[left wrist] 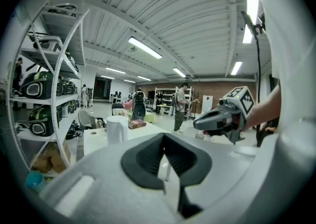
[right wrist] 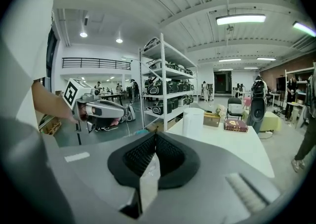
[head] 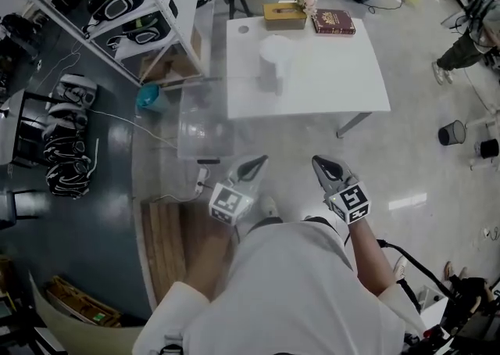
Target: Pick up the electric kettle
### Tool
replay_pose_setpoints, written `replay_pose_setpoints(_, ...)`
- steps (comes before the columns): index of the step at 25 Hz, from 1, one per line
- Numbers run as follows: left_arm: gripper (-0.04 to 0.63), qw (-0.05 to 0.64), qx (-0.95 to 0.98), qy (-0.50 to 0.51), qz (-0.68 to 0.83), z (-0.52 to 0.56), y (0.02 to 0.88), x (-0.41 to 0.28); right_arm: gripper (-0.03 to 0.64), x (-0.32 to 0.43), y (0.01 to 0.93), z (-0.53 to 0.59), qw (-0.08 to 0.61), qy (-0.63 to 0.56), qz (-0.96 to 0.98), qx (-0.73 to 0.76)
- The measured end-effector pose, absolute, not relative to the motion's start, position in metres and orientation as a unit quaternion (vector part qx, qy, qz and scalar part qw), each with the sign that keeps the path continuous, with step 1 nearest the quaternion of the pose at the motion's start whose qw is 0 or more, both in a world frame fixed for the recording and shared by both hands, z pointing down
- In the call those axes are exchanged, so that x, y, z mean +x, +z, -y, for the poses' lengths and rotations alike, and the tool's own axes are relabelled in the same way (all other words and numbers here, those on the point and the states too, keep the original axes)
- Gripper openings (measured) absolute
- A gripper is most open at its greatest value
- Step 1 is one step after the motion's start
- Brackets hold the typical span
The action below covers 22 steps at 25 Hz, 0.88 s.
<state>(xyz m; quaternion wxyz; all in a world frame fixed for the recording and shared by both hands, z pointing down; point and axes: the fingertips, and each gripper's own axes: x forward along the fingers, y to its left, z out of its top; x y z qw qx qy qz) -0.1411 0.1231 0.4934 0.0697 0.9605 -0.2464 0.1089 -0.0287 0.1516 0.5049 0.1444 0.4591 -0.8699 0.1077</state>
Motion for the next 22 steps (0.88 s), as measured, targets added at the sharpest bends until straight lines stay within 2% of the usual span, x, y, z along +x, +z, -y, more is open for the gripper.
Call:
replay_pose_setpoints(15, 0.002, 0.07, 0.966, 0.117, 0.221, -0.08, 0.504, -0.155, 0.005, -0.044, 0.506, -0.115, 0.159, 0.117, 0.857, 0.476)
replay_pose_setpoints(22, 0.002, 0.073, 0.962, 0.133, 0.226, -0.062, 0.534, -0.135, 0.005, -0.039, 0.522, -0.088, 0.16, 0.119, 0.861, 0.467)
